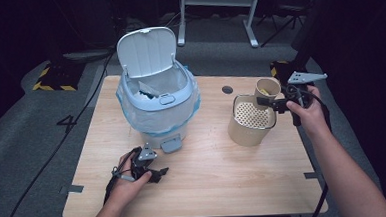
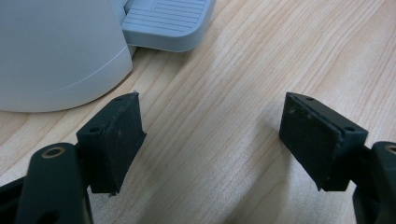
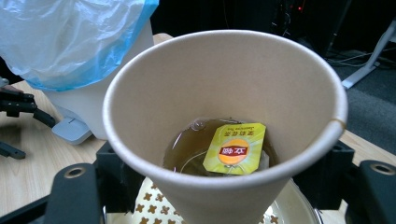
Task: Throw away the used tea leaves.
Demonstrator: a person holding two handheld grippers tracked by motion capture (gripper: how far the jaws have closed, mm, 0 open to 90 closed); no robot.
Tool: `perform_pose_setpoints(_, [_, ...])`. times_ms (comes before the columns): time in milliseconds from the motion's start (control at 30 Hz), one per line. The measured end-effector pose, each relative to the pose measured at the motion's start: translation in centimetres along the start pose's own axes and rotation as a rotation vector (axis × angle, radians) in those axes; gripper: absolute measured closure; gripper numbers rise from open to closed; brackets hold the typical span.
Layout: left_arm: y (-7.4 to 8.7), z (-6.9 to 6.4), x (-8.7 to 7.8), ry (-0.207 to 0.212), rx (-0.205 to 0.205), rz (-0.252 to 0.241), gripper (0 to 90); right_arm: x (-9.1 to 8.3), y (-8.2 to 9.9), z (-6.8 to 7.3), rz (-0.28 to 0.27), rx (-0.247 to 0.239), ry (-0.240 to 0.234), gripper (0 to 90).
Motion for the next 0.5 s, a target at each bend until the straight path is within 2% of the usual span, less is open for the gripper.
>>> perform_pose_setpoints(167, [0.00,0.01,0.01,0.000,0.001,0.000,21.8,-0.14,-0.13,-0.09,-0.010,-0.009,-0.001,27.7])
perform_pose_setpoints(333, [0.00,-0.01,0.01,-0.001,0.000,0.000,21.8,-0.21,-0.17,0.01,-0.003,-0.054,0.011,27.6])
perform_pose_setpoints(367, [-0.01,-0.01,0.01,-0.001,0.000,-0.001,21.8,-0.18,-0.15,0.00,0.006,-0.089,0.022,27.7])
perform_pose_setpoints(500, [-0.01,-0.02,0.01,-0.001,0.000,-0.001,21.8,-0.19,-0.14,0.00,0.039,-0.177,0.065,27.8])
Point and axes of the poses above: each handheld gripper's, and its own axes: x roughly forward along the jaws, y roughly out of its underside, z roughly to its left, the point moved 6 cm from there along x, roughly forward along the jaws, and after that the axes turned 9 degrees about -z, right-handed, at the moved point
